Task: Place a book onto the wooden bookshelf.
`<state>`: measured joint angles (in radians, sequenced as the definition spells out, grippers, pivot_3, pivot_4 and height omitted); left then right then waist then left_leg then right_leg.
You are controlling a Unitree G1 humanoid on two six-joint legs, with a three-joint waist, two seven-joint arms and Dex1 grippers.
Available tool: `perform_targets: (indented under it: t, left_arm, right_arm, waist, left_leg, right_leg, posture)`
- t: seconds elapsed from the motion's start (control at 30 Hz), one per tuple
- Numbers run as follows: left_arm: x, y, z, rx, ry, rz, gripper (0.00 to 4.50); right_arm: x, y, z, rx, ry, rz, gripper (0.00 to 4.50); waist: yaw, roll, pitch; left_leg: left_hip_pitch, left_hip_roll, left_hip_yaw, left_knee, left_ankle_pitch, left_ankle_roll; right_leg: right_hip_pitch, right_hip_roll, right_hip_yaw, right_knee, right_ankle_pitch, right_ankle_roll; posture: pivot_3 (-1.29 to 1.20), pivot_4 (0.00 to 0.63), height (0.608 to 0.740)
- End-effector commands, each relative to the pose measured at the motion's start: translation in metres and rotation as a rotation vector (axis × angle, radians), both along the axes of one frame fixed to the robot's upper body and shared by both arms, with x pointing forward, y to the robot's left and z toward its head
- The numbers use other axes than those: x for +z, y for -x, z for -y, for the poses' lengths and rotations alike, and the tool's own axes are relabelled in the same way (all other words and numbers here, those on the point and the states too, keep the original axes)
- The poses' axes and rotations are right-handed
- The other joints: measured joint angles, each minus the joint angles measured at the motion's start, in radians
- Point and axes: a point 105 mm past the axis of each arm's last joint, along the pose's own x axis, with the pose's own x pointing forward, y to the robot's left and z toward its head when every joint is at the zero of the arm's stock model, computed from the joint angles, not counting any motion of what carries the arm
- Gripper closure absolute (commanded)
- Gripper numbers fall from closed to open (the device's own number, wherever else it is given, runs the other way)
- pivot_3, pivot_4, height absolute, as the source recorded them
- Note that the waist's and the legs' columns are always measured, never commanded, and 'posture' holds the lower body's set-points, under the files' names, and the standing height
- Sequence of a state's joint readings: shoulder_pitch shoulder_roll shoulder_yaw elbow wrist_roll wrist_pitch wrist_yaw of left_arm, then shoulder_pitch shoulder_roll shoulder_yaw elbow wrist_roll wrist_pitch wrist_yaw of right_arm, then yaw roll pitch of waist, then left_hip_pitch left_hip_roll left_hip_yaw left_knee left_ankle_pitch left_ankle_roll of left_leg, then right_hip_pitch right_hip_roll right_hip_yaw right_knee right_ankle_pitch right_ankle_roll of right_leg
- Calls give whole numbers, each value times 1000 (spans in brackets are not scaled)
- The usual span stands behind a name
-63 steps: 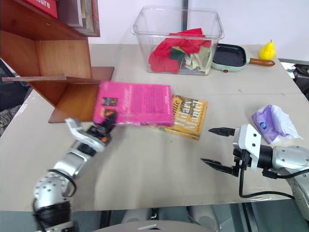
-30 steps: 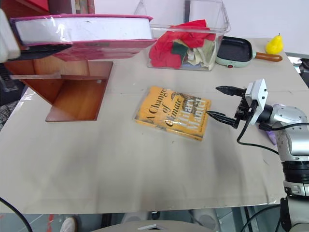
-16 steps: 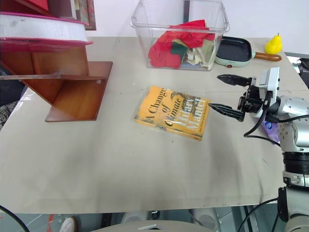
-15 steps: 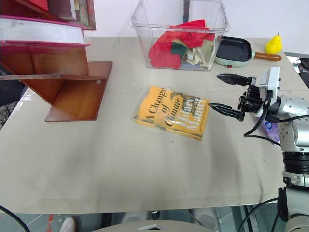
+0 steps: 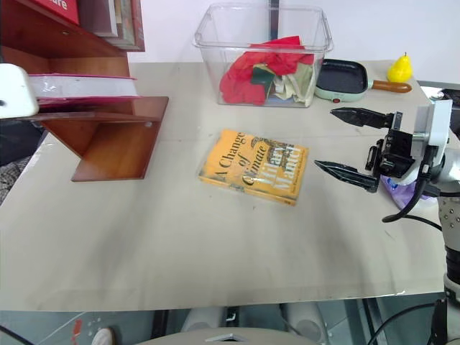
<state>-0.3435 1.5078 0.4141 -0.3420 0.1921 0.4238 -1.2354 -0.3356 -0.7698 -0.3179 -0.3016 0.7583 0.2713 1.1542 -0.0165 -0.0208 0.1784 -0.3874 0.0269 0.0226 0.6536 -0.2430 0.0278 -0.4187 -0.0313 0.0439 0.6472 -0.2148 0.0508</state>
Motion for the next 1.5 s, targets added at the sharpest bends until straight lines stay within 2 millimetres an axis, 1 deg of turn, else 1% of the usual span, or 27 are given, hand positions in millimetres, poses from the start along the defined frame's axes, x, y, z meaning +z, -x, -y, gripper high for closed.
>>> perform_targets:
  t: [0.03,0.07,0.17,0.27,0.37,0.47,0.57,0.6,0.63,0.67,0.7,0.77,0.8,0.87,0.93,1.0,1.03,1.1,1.13,1.17,1.2,1.27,1.3,1.37,1.43,1.5]
  left_arm:
    - [-8,-20,-9,36,38,30,4318]
    - [-9,-27,-8,33,38,40,4318]
    - [-12,-42,-9,44,17,40,4318]
    - [-14,-55,-4,37,12,31,4318]
    - [-12,-70,4,23,14,29,4318]
    - [-16,-75,2,36,3,-3,4318]
    - [-20,-77,-5,53,1,-35,2886]
    - [-20,-77,-3,44,9,-35,2668]
    - [-19,-79,1,26,15,-23,2059]
    - [-17,-79,4,13,23,-15,1734]
    - [-17,-76,6,-3,23,-24,1242]
    - [-13,-69,15,-48,47,-25,369]
    - [-11,-63,17,-61,64,-32,30]
    - [-6,-51,21,-86,125,-38,30]
    - [-3,-39,25,-123,163,-54,30]
    - [3,-24,32,-181,259,-62,30]
    - [2,-16,34,-214,293,-87,30]
    - [2,5,48,-304,408,-155,30]
    - [5,15,61,-373,515,-178,30]
    - [7,22,71,-417,584,-196,30]
    - [8,30,85,-481,681,-229,30]
    - [9,40,104,-560,810,-268,30]
    - [3,46,114,-618,879,-317,30]
    - [-13,44,129,-676,1036,-357,30]
    - [-35,42,139,-676,1128,-413,30]
    - [-53,38,145,-671,1224,-419,30]
  right_arm:
    - [13,13,-4,0,-15,51,0]
    - [13,14,-5,-1,-19,49,0]
    - [13,16,-7,2,-37,47,0]
    - [12,16,-10,5,-47,46,0]
    - [11,16,-11,6,-55,46,0]
    - [12,18,-12,5,-60,47,0]
    - [11,19,-11,2,-61,44,0]
    - [11,19,-11,0,-62,43,0]
    - [10,19,-11,-3,-62,41,0]
    - [10,20,-10,-5,-62,39,0]
    - [9,20,-9,-9,-60,36,0]
    - [8,20,-7,-16,-59,32,0]
    - [8,20,-6,-19,-57,29,0]
    - [7,20,-5,-23,-52,26,0]
    - [7,20,-3,-26,-52,25,0]
    - [6,21,-1,-28,-50,20,0]
    - [6,20,-1,-29,-48,18,0]
    - [4,19,1,-32,-44,9,0]
    - [3,18,1,-34,-38,1,0]
    - [2,17,2,-35,-33,-5,0]
    - [1,16,1,-36,-31,-8,0]
    - [2,14,1,-37,-30,-14,0]
    - [0,12,1,-41,-21,-20,0]
    - [0,11,0,-49,-19,-29,0]
    - [1,10,0,-61,-27,-36,0]
    - [0,12,0,-74,-21,-41,0]
  waist:
    - [5,1,-1]
    - [8,2,-2]
    - [19,8,-5]
    - [29,13,-10]
    - [34,14,-12]
    - [31,14,-12]
    - [27,13,-12]
    - [24,11,-11]
    - [20,9,-10]
    - [17,4,-10]
    - [14,4,-10]
    - [6,3,-10]
    - [4,3,-10]
    - [2,1,-8]
    - [1,-4,-5]
    - [1,-5,-5]
    - [2,-5,-5]
    - [2,-4,-5]
    - [2,-5,-5]
    - [5,-5,-5]
    - [7,-5,-4]
    - [7,-5,-4]
    - [7,-5,-4]
    - [5,-3,-5]
    - [3,-3,-5]
    - [-3,-6,-4]
  left_leg:
    - [5,0,0,-1,0,0]
    - [7,0,-1,-1,0,0]
    - [7,0,-1,-1,0,0]
    - [8,0,-1,-1,0,0]
    - [8,0,-2,-1,0,0]
    - [5,0,-3,0,1,1]
    - [5,0,-3,1,1,2]
    - [5,0,-3,1,1,2]
    - [3,0,-2,1,1,2]
    - [0,1,-2,1,1,2]
    - [-4,2,-2,2,1,2]
    - [-10,3,-2,4,1,1]
    - [-10,3,-1,4,1,1]
    - [-13,0,-1,4,0,2]
    - [-16,-1,-1,4,-1,3]
    - [-21,-1,-2,5,-1,3]
    - [-27,-1,-4,8,-1,3]
    - [-29,0,-4,11,-1,3]
    - [-29,-1,-4,11,-1,3]
    - [-29,-1,-4,13,-1,3]
    - [-29,-1,-5,15,-1,3]
    - [-28,-1,-6,16,-1,3]
    - [-27,-1,-6,17,-1,3]
    - [-23,-1,-6,18,-1,3]
    - [-11,-2,-6,17,-1,3]
    - [-9,-2,-5,17,-1,3]
  right_leg:
    - [4,0,0,0,0,0]
    - [7,0,-1,0,0,-1]
    - [9,0,-2,1,0,-1]
    - [10,0,-1,1,1,-2]
    - [11,2,-1,3,1,-2]
    - [10,3,0,3,1,-2]
    - [10,5,3,3,-1,-2]
    - [10,6,4,3,-2,-2]
    - [8,6,5,2,-2,-2]
    - [6,7,6,1,-2,-2]
    - [2,8,5,0,0,1]
    - [1,8,5,-4,2,0]
    - [1,7,5,-5,1,1]
    - [-1,3,6,-5,0,3]
    - [-4,2,6,-5,-1,4]
    - [-8,2,4,-5,-1,4]
    - [-13,2,2,-4,-1,4]
    - [-14,1,2,-3,-1,4]
    - [-14,1,2,-3,-1,4]
    - [-13,1,1,-2,-1,5]
    - [-12,1,0,-2,-1,6]
    - [-10,0,0,-2,-3,9]
    - [-8,0,0,-2,-2,11]
    - [-3,0,0,-3,-2,11]
    - [9,-2,1,-4,-3,10]
    - [10,-1,1,-3,-3,9]
  posture:
    - [0,150,740]
    - [0,150,740]
    - [0,150,740]
    - [0,150,740]
    - [0,150,740]
    - [0,150,740]
    - [0,150,740]
    - [0,150,740]
    - [0,150,740]
    - [0,150,740]
    - [0,150,740]
    - [0,150,740]
    - [0,150,740]
    - [0,150,740]
    - [0,150,740]
    - [0,150,740]
    - [0,150,740]
    - [0,150,740]
    - [0,150,740]
    - [0,150,740]
    - [0,150,740]
    - [0,150,740]
    - [0,150,740]
    - [0,150,740]
    - [0,150,740]
    - [0,150,740]
